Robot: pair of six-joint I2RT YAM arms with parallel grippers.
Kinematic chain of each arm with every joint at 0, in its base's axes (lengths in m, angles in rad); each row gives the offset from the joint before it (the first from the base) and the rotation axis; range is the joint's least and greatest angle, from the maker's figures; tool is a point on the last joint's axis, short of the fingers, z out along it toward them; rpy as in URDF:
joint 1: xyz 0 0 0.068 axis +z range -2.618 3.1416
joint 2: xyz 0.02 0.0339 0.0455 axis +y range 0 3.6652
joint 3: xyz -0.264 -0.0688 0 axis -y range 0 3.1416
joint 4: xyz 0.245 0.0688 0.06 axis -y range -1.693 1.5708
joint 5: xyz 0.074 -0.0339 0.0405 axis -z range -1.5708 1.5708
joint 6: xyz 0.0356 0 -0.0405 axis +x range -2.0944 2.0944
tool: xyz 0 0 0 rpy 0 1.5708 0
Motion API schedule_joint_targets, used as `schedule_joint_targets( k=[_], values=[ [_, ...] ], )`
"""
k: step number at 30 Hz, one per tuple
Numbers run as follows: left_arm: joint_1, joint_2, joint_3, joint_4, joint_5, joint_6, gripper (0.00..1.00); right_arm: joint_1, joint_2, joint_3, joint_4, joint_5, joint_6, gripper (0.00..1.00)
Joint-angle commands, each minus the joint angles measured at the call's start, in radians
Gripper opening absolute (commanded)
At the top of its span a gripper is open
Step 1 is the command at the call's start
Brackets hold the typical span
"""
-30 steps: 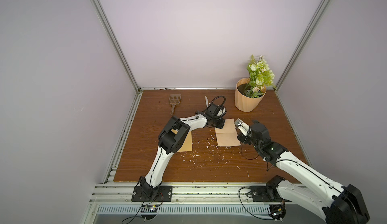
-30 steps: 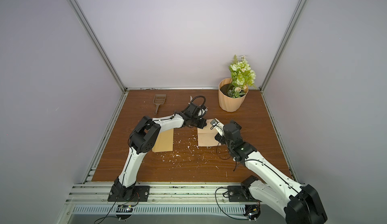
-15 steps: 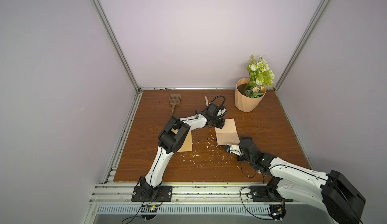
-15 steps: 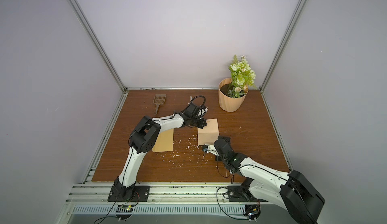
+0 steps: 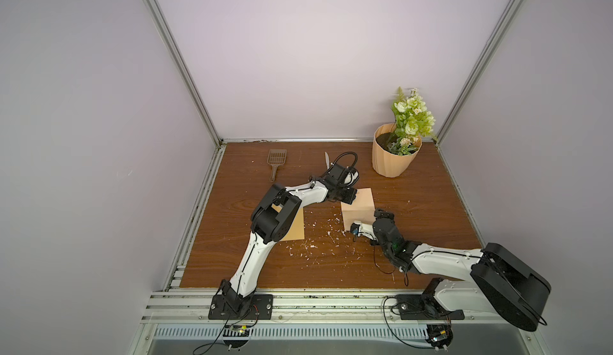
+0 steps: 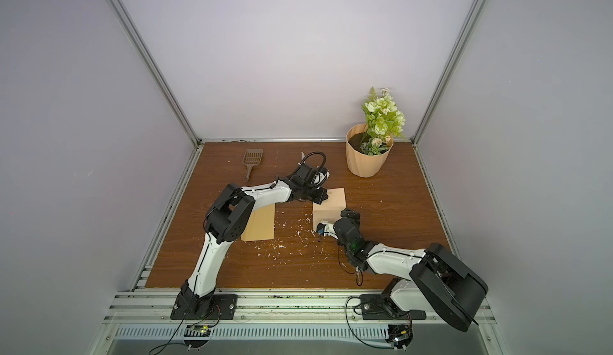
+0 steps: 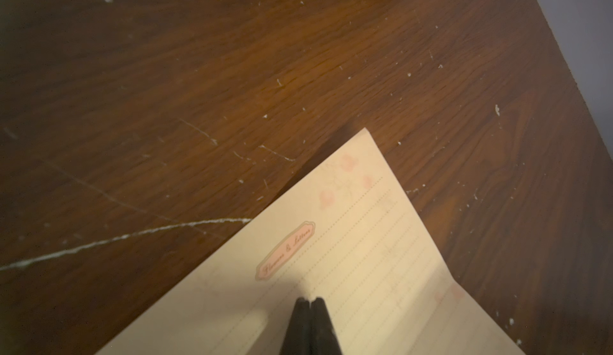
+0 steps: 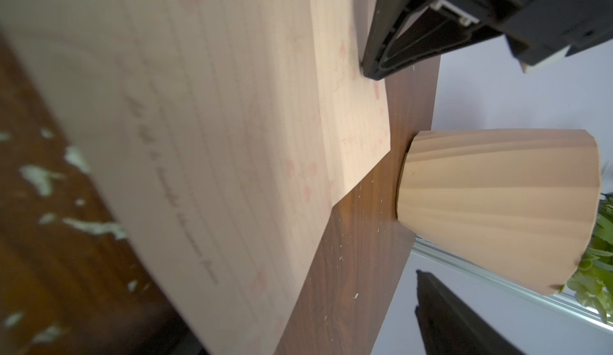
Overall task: Fold the letter paper in half and place it into the envelope
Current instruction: Fold the letter paper at the center of the board.
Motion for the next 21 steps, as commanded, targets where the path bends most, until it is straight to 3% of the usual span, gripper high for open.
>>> schedule_joint_targets(
  k=[1, 7, 11, 13, 19, 21],
  values=[
    [-0.005, 0.051, -0.026, -0.094, -0.003, 0.019, 0.00, 0.003, 0.028, 0.010, -0.025, -0.038, 0.001, 0.80],
    [-0.005, 0.060, -0.021, -0.104, 0.006, 0.028, 0.00, 0.006, 0.056, 0.040, -0.050, -0.059, 0.012, 0.42],
    [-0.005, 0.063, -0.020, -0.109, 0.015, 0.035, 0.00, 0.007, 0.069, 0.059, -0.069, -0.064, 0.022, 0.09],
    [-0.005, 0.064, -0.020, -0.109, 0.026, 0.037, 0.00, 0.007, 0.077, 0.073, -0.089, -0.069, 0.034, 0.00],
    [-0.007, 0.043, -0.021, -0.121, 0.024, 0.048, 0.00, 0.014, 0.080, 0.132, -0.195, -0.111, 0.078, 0.00],
    [-0.007, 0.029, -0.019, -0.121, 0.022, 0.040, 0.07, 0.017, 0.074, 0.166, -0.275, -0.148, 0.103, 0.00]
  ],
)
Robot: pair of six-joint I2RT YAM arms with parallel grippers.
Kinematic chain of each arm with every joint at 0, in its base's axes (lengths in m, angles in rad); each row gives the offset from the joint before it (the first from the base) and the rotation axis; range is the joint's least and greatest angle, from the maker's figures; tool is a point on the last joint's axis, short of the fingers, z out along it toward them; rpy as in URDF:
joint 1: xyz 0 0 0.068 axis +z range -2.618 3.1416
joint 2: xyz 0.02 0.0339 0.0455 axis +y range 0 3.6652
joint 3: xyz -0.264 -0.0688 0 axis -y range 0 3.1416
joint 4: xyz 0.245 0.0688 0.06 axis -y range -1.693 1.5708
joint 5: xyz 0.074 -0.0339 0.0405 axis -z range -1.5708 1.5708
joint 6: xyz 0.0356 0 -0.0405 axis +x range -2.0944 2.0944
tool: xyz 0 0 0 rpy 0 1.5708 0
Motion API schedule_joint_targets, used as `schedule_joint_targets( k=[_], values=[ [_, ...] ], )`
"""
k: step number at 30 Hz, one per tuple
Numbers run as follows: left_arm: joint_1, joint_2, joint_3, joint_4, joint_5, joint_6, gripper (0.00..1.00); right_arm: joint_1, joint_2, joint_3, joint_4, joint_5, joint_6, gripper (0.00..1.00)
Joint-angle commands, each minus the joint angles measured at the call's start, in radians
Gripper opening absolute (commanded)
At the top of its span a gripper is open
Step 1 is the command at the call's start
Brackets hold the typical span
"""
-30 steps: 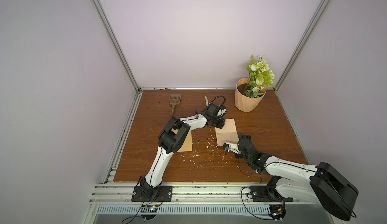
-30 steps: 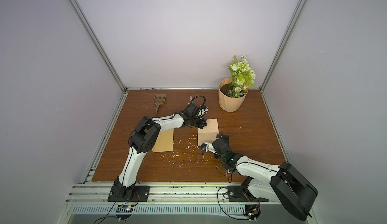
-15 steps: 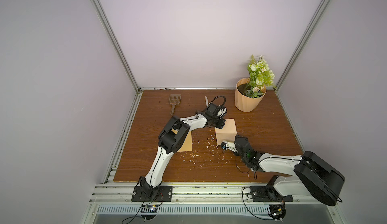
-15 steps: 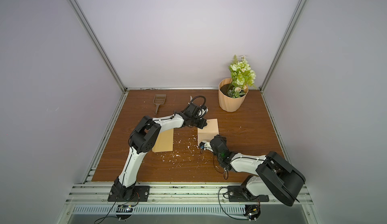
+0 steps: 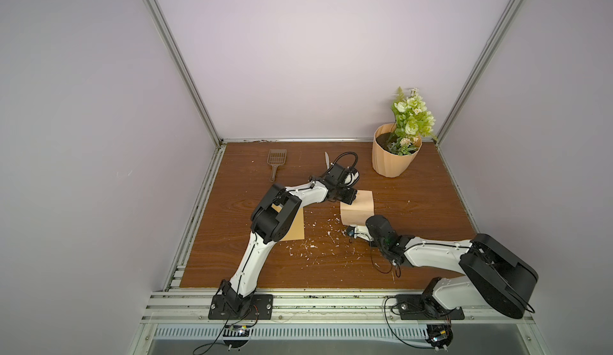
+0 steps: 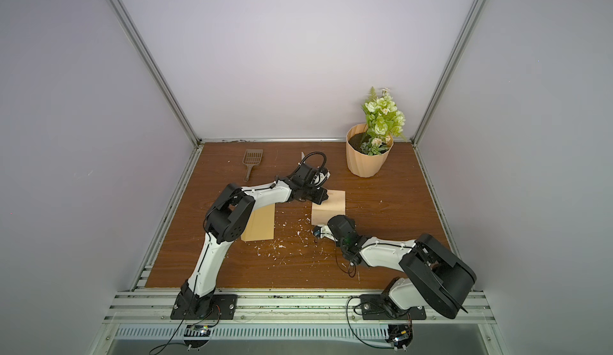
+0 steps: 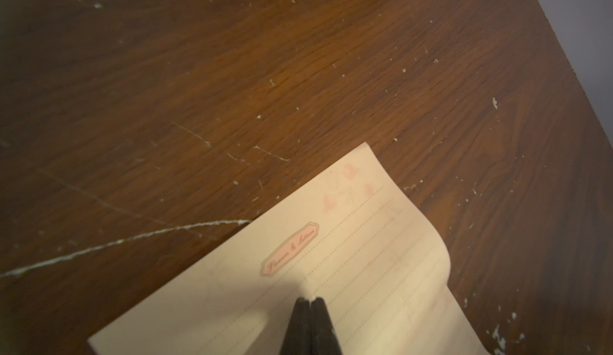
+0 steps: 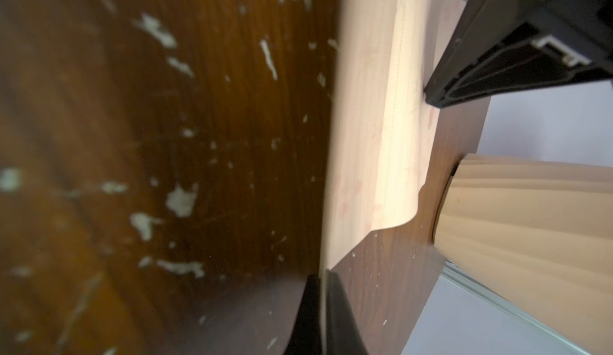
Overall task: Fold the letter paper in half and place it into the envelope
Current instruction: Fold the letter paper at the center of the board.
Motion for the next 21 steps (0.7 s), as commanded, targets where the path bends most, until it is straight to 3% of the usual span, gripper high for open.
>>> schedule_joint_targets(
  k=[1, 4, 7, 16, 21],
  values=[
    [-0.007, 0.019, -0.013, -0.122, 0.004, 0.007, 0.15, 0.013, -0.013, 0.078, -0.152, -0.084, 0.072, 0.00],
    [-0.007, -0.017, 0.015, -0.115, 0.015, -0.016, 0.36, 0.032, -0.006, 0.138, -0.323, -0.146, 0.120, 0.00],
    [-0.006, -0.066, 0.041, -0.088, 0.003, -0.041, 0.47, 0.047, 0.019, 0.217, -0.510, -0.240, 0.190, 0.00],
    [0.046, -0.206, 0.038, -0.039, -0.048, -0.053, 0.50, 0.055, 0.108, 0.413, -0.856, -0.503, 0.341, 0.00],
    [0.081, -0.273, -0.008, -0.036, -0.067, -0.035, 0.46, 0.053, 0.179, 0.518, -0.984, -0.617, 0.376, 0.00]
  ],
)
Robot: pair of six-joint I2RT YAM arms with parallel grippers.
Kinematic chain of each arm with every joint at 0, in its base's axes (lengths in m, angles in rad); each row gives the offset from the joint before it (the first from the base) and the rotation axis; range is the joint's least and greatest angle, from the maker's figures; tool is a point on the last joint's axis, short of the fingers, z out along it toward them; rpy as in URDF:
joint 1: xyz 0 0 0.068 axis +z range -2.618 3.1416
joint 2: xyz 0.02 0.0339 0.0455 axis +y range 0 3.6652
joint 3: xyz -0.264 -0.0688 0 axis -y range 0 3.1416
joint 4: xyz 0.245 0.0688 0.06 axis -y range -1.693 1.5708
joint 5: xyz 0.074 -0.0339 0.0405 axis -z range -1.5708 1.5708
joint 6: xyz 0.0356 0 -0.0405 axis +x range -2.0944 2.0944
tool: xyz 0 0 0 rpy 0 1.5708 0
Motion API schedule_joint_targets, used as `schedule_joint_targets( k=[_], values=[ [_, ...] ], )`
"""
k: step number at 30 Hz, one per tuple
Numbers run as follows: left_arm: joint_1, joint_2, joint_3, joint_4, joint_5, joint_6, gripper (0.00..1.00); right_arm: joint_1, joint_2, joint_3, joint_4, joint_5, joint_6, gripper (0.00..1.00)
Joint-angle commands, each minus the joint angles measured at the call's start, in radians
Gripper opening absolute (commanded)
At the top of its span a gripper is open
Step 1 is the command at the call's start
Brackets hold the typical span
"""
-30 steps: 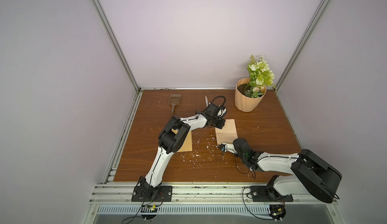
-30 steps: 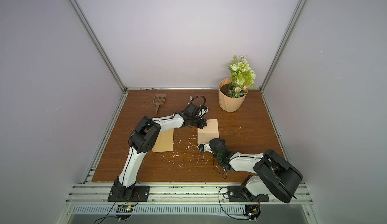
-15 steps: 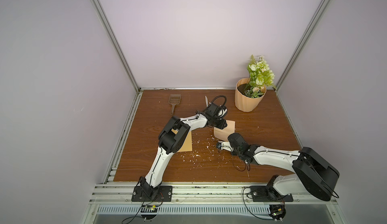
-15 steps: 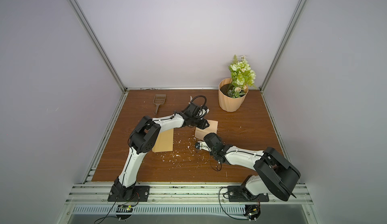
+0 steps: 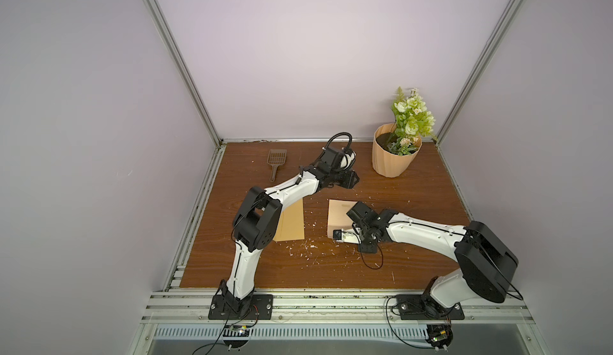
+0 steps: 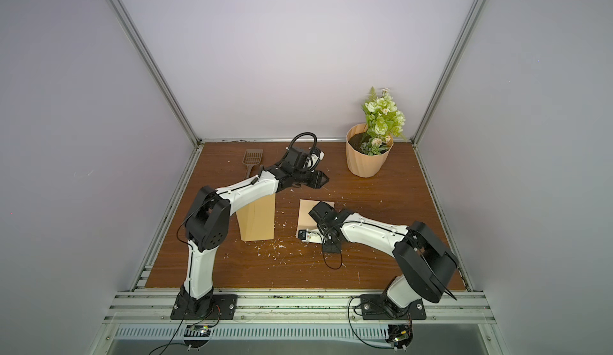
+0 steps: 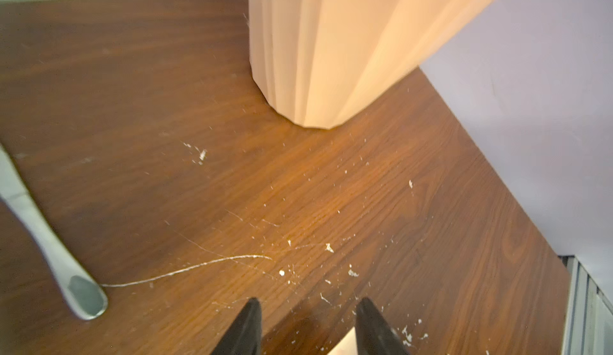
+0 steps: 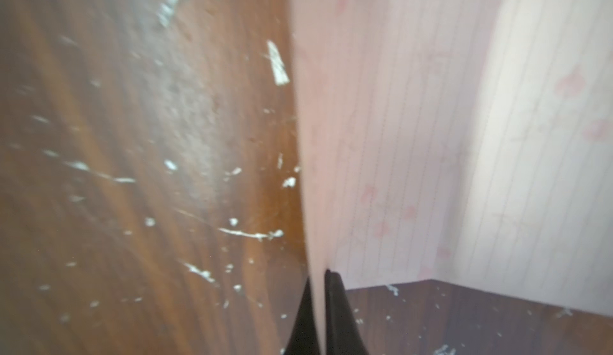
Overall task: Fold the letter paper in half and place it into the envelope
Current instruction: Fold the letter paper at the center of the board.
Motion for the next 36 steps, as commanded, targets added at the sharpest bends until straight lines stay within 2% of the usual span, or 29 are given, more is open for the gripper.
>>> schedule_joint_targets(
  k=[1, 9, 13, 15, 36],
  values=[
    [0.031, -0.053, -0.036, 0.003, -0.030, 0.014, 0.44, 0.005, 0.042, 0.077, -0.174, -0.147, 0.067, 0.00],
    [0.041, -0.174, -0.211, -0.009, -0.069, 0.059, 0.33, -0.040, 0.157, 0.232, -0.308, -0.365, 0.094, 0.00],
    [0.042, -0.224, -0.293, -0.007, -0.064, 0.065, 0.31, -0.144, 0.166, 0.253, -0.324, -0.551, 0.082, 0.00],
    [0.041, -0.241, -0.323, -0.006, -0.054, 0.063, 0.31, -0.191, 0.167, 0.259, -0.326, -0.600, 0.085, 0.00],
    [0.041, -0.342, -0.455, -0.030, -0.040, 0.083, 0.29, -0.391, 0.359, 0.352, -0.415, -0.880, 0.122, 0.00]
  ],
)
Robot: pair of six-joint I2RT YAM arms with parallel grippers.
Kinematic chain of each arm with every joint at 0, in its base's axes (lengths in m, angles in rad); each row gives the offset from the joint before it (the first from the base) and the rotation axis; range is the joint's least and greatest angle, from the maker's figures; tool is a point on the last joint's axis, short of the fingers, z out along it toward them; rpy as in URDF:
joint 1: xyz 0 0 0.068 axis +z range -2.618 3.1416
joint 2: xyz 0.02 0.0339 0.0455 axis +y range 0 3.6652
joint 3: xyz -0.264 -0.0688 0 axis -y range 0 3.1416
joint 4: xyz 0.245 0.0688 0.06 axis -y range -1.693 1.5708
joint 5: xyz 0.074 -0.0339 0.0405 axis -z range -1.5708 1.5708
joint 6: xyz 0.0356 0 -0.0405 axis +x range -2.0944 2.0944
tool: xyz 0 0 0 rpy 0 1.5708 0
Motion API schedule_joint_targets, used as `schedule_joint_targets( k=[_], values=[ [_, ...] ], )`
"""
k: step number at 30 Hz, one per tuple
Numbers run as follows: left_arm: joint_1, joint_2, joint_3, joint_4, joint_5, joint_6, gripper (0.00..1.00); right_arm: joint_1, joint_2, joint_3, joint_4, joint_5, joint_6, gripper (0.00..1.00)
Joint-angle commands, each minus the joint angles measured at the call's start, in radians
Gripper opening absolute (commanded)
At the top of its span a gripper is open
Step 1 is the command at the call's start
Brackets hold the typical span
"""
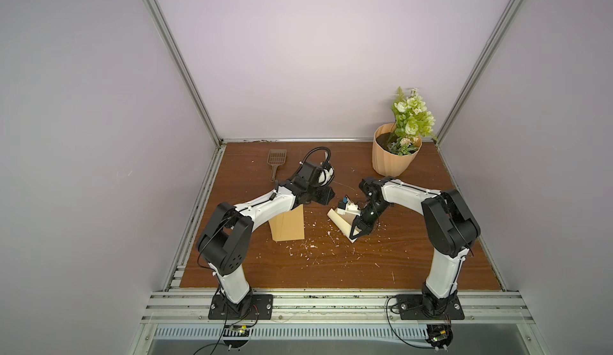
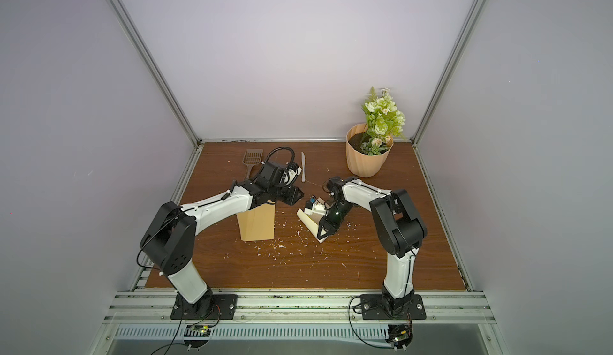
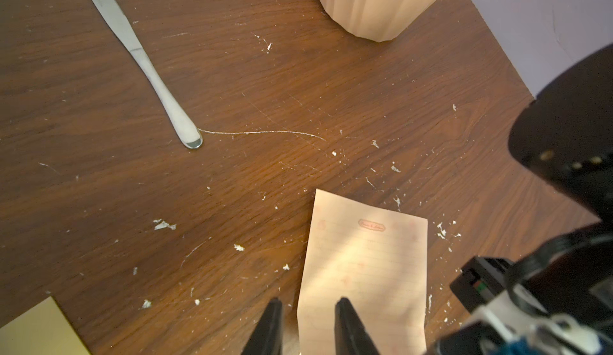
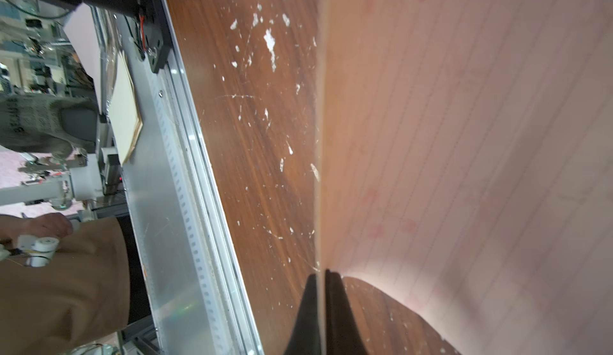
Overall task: Fold the letter paper in half and place it into the envelope
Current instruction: Fold the letter paper at the center of the board.
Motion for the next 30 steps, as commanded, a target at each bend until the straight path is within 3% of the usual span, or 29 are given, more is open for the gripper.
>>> schedule_joint_targets(
  k=[1, 9, 17, 30],
  values=[
    [0.000, -0.026, -0.007, -0.023, 0.002, 0.021, 0.29, -0.027, 0.013, 0.026, -0.055, -0.088, 0.004, 0.00],
    [0.000, -0.014, -0.009, -0.032, 0.008, 0.022, 0.28, -0.051, 0.024, 0.047, -0.059, -0.079, -0.001, 0.00],
    [-0.003, -0.002, -0.002, -0.067, 0.017, 0.043, 0.27, -0.112, 0.006, 0.061, -0.069, -0.154, -0.018, 0.00],
    [-0.066, 0.075, 0.065, -0.109, 0.023, 0.064, 0.27, -0.223, -0.013, 0.038, -0.026, -0.175, 0.002, 0.00]
  ],
)
